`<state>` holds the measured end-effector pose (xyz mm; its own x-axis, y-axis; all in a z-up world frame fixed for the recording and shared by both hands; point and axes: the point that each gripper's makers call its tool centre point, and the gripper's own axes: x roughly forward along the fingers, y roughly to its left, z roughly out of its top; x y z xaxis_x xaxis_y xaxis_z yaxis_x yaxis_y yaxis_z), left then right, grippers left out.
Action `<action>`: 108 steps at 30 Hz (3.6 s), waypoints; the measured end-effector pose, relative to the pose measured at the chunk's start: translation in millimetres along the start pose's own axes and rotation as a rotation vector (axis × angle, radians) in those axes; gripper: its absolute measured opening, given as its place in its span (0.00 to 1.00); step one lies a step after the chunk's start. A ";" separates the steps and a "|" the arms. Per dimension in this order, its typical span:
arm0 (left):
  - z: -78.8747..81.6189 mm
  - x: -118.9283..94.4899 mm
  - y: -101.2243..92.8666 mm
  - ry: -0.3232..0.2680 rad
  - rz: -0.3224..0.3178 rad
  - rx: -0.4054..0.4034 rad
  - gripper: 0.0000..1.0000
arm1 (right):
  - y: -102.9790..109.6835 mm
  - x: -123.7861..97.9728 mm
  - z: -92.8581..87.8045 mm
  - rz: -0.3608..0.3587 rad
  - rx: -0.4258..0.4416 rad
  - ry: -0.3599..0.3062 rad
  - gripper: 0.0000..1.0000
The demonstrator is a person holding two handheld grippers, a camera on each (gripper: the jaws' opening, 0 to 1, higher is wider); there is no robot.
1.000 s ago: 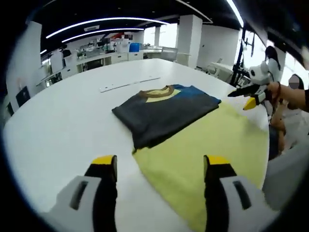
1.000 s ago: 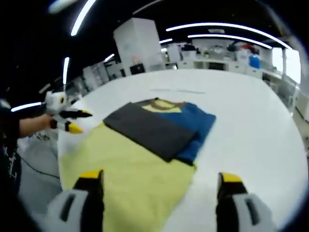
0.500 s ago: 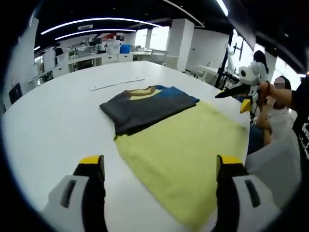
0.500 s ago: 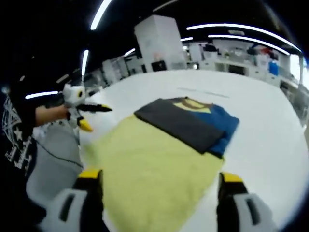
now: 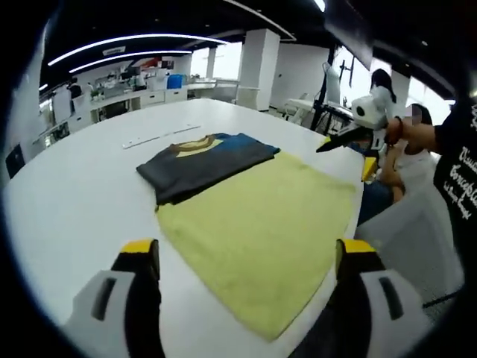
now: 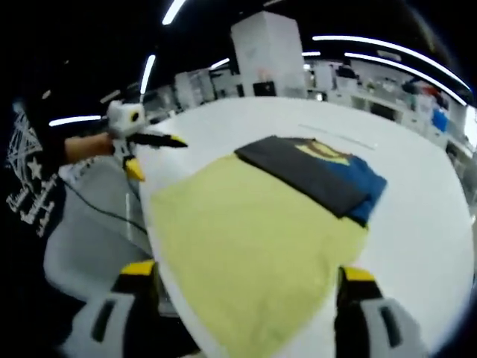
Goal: Fold the garment on the visible template until the final outline fits inside the template.
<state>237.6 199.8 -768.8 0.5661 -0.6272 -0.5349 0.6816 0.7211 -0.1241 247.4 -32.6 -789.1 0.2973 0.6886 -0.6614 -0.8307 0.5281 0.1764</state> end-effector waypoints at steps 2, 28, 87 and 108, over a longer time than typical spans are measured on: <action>-4.0 -1.2 -5.5 0.002 -0.009 0.002 0.93 | 4.4 -1.7 -4.9 -0.005 -0.008 0.009 0.99; -68.5 -6.0 -24.1 0.161 -0.057 0.136 0.51 | 17.1 -2.3 -58.7 -0.033 -0.059 0.104 0.60; -79.8 3.8 -15.4 0.264 -0.006 0.245 0.00 | -20.6 -1.3 -76.0 -0.160 -0.104 0.181 0.00; -87.1 -18.8 -28.4 0.303 0.039 0.174 0.00 | 8.4 -18.6 -78.2 -0.148 -0.064 0.161 0.00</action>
<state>167.2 216.8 -828.0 0.4477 -0.4653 -0.7636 0.7457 0.6655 0.0317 198.1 -79.8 -832.3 0.3435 0.5151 -0.7853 -0.8133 0.5813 0.0256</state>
